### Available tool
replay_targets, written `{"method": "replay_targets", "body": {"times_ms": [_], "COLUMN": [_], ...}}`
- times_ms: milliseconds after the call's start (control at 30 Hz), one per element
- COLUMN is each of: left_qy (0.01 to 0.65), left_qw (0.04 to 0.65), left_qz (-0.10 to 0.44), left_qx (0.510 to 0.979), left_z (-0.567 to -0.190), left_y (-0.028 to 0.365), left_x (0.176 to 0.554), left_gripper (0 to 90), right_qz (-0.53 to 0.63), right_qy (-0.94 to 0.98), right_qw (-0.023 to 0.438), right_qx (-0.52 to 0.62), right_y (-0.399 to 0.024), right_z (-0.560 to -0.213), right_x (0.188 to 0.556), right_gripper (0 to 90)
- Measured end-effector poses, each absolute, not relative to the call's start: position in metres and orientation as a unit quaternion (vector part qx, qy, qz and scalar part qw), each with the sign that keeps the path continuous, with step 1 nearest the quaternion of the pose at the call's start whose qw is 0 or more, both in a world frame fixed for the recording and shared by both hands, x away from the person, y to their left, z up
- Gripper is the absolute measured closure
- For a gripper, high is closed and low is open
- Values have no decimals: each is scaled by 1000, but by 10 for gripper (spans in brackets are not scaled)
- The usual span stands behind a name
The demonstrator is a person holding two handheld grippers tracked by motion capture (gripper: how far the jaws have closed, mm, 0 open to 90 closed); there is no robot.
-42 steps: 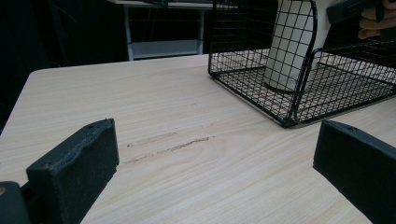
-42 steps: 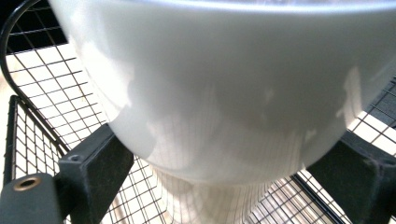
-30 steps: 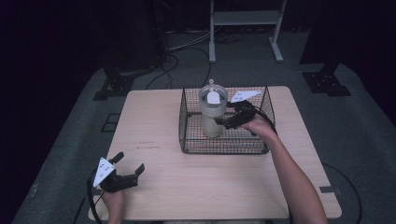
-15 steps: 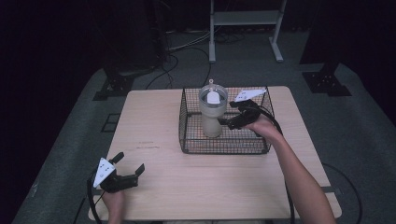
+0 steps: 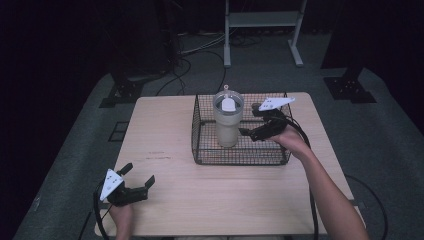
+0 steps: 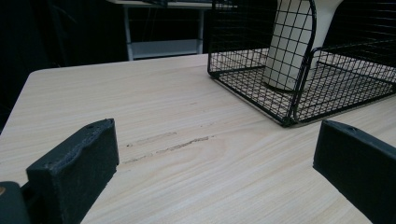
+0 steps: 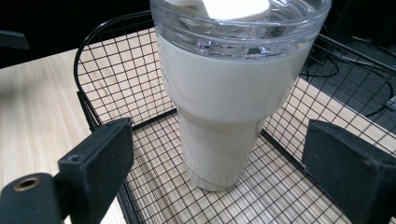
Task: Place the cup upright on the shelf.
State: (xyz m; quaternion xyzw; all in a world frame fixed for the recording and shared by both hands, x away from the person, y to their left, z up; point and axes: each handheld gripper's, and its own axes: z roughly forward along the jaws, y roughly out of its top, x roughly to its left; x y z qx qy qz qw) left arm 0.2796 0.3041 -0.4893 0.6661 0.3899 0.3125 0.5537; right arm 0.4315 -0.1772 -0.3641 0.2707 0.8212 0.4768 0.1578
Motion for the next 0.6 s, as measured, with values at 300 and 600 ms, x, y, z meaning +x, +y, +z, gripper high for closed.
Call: {"method": "replay_targets", "body": {"times_ms": [300, 600], "left_qy": [391, 392], "left_qw": [553, 553], "left_qz": [312, 312], "left_qx": [666, 666], "left_z": [-489, -489], "left_y": [304, 304], "left_x": [280, 280], "left_gripper": [0, 0], "right_qz": [487, 488], "right_qy": [816, 817], "right_qw": [160, 162], "right_qx": [267, 260], "right_y": [-185, -190], "right_z": [-356, -348], "right_x": [420, 406], "right_gripper": [87, 87]}}
